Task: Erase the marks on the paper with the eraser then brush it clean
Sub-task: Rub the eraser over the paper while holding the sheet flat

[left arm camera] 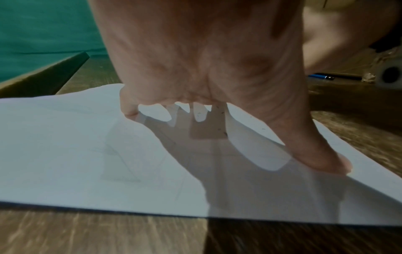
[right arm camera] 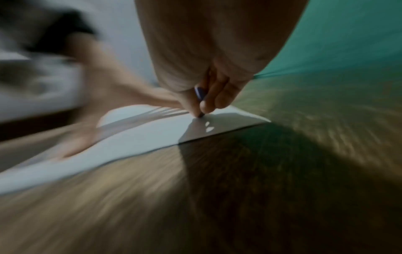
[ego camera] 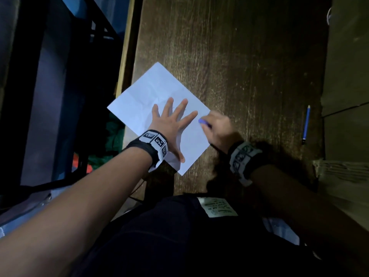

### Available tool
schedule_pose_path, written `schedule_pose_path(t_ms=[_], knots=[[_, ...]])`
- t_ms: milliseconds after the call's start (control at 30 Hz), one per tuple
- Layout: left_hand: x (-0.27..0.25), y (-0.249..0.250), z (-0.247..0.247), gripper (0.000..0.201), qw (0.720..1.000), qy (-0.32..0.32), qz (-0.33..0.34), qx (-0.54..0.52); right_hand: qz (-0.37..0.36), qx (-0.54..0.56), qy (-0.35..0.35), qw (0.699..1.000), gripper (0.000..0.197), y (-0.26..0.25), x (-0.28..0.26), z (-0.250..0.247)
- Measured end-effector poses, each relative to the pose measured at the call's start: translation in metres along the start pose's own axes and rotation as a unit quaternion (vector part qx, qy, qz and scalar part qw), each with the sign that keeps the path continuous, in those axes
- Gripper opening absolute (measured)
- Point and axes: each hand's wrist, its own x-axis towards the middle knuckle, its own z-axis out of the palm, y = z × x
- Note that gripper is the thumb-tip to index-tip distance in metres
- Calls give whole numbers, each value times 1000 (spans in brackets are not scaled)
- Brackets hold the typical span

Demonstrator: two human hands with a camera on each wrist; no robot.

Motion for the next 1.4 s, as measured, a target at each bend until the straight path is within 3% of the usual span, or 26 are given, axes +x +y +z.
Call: schedule_pose_path(t_ms=[67,167,233,333,400,433,567,600,733,800,900,933,967,1033,1100,1167,1233,1300,1333,1400], knots=[[-1,1,0,163,1000,-1,-2,3,-11,13,21,1000,4,-4,-9,4],[-2,0,1,163,1000,1,-4,8,-156,3,-132,979,5,-30,-54,9],[-1,0,-2,163,1000,0,-3,8,-143,15,-177,974,5,-27,-53,3],[0,1,-1,164,1000,-2,-2,0,-39,9,-30,999,5,-3,-16,3],[-1,2,-2,164,1000,-2,-2,-1,-11,15,33,999,8,0,-10,5],[-1,2,-2,164,1000,-4,-3,0,-25,18,15,999,8,-5,-18,8],[-1,2,-2,163,1000,-4,-6,10,-138,23,-160,977,4,-21,-51,5],[-1,2,-3,163,1000,-5,-5,10,-122,24,-151,981,3,-16,-42,1],[-1,2,-3,164,1000,-7,-4,4,-4,23,32,999,9,4,-7,1],[-2,2,-4,164,1000,-9,-4,1,-34,29,3,999,7,-9,-25,9],[-2,2,-4,163,1000,-10,-5,8,-130,34,-151,979,4,-24,-53,6],[-2,2,-5,163,1000,-10,-5,9,-128,40,-157,978,3,-19,-45,3],[-2,2,-5,163,1000,-11,-6,8,-100,36,-137,985,4,-11,-31,1],[-2,3,-5,164,1000,-12,-5,4,-11,15,-26,999,9,4,-4,2],[-3,3,-5,165,1000,-12,-5,1,45,24,40,998,12,4,-1,8],[-2,3,-4,164,1000,-12,-6,0,4,32,5,999,8,-16,-27,17],[-2,2,-3,164,1000,-8,-8,5,-88,34,-114,989,6,-31,-55,17],[-1,2,-4,164,1000,-10,-6,5,-110,45,-163,979,8,-24,-45,8],[-1,2,-4,164,1000,-10,-5,1,-86,39,-137,986,8,-16,-30,7],[-1,2,-4,164,1000,-10,-2,-4,12,20,-10,1000,10,2,0,7]])
